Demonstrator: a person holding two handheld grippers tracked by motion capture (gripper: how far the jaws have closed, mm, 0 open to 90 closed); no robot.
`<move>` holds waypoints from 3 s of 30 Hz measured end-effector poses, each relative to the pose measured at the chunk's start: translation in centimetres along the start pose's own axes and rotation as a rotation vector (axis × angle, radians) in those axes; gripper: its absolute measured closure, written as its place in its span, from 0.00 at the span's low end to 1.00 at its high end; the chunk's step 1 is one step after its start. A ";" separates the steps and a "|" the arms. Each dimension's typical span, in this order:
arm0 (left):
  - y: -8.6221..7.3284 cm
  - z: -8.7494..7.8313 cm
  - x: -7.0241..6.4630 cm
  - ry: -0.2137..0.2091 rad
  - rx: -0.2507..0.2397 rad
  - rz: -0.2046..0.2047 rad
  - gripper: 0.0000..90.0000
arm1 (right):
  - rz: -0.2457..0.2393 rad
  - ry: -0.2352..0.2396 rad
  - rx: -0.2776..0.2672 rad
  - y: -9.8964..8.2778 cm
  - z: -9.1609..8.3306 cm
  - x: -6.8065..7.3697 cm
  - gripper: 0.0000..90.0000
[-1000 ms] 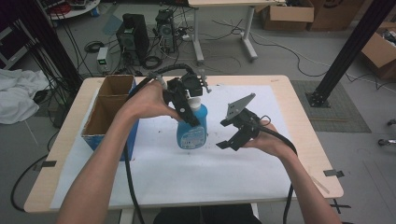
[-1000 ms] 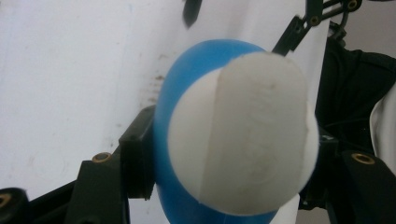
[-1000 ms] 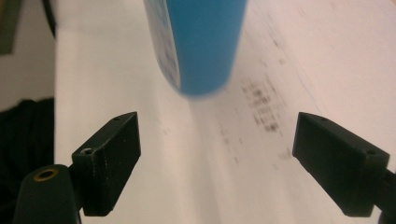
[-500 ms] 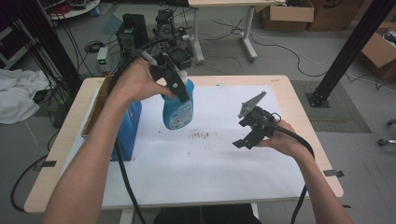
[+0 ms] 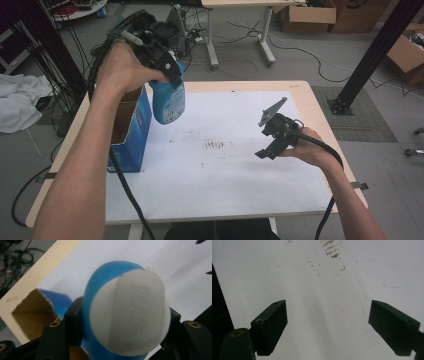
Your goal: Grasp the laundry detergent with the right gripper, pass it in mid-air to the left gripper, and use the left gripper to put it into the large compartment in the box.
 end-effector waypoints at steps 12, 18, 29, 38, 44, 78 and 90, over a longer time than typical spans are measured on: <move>-4.0 -1.4 4.6 0.051 -0.014 -0.277 0.43 | -0.032 -0.010 0.007 0.4 0.0 0.2 0.17; -6.0 -1.5 6.8 0.087 -0.016 -0.389 0.43 | -0.034 -0.012 0.011 0.5 0.2 0.4 0.17; -8.2 0.5 9.4 0.117 -0.001 -0.482 0.43 | -0.031 -0.016 0.009 0.4 0.1 0.3 0.17; -9.2 4.8 10.1 0.072 0.008 -0.521 0.43 | -0.032 -0.014 0.010 0.2 0.3 0.4 0.17; -9.6 8.3 10.2 0.048 0.037 -0.535 0.43 | -0.032 -0.011 0.013 -0.1 0.5 0.5 0.18; -11.8 17.0 10.6 0.003 0.085 -0.588 0.42 | -0.001 -0.017 0.031 -1.1 1.2 0.2 0.18; -12.0 17.1 10.7 -0.009 0.088 -0.595 0.42 | 0.003 -0.020 0.028 -0.9 1.3 0.4 0.18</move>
Point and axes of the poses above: each handheld gripper's, and its own axes: z roughly forward along the jaws, y roughly out of its top, x roughly to its left, the point moved 4 cm from there along z, roughly forward along the jaws, and after that the axes turned 10 degrees about x, right-handed, at the moved point
